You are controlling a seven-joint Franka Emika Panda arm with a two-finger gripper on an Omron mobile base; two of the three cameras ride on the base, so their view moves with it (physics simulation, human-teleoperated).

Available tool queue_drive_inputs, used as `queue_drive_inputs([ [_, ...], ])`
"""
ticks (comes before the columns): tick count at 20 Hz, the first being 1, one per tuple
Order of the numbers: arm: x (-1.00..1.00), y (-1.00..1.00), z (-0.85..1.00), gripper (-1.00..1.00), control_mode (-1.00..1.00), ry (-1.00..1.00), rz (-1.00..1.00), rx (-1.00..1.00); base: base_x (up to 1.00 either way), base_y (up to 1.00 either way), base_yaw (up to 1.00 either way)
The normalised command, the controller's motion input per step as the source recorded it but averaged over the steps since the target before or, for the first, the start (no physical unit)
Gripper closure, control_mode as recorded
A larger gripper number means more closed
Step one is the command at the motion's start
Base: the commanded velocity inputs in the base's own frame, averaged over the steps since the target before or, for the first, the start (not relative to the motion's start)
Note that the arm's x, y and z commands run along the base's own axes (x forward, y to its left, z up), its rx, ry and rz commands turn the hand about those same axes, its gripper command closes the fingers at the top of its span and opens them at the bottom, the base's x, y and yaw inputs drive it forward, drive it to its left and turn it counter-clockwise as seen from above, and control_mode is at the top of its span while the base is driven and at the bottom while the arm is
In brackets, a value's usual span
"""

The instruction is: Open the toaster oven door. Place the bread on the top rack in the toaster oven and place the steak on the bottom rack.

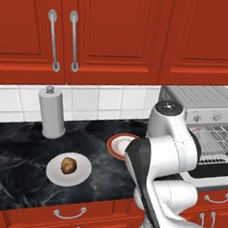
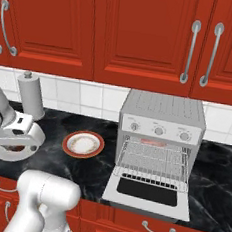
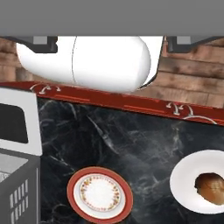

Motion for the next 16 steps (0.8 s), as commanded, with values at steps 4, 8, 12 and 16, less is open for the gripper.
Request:
queue_drive_inputs([
  [4, 0.11, 0.77, 0.0, -1.0, -1.0, 0.0, 0.03, 0.04, 0.0, 0.0, 0.0],
  [8, 0.18, 0.78, 0.0, -1.0, -1.0, 0.0, 0.0, 0.06, 0.0, 0.0, 0.0],
  [12, 0.15, 0.67, -0.01, -1.0, -1.0, 0.0, 0.0, 0.12, 0.0, 0.0, 0.0],
  [16, 0.17, 0.49, -0.12, -1.0, -1.0, -0.02, 0.0, 0.15, 0.0, 0.0, 0.0],
])
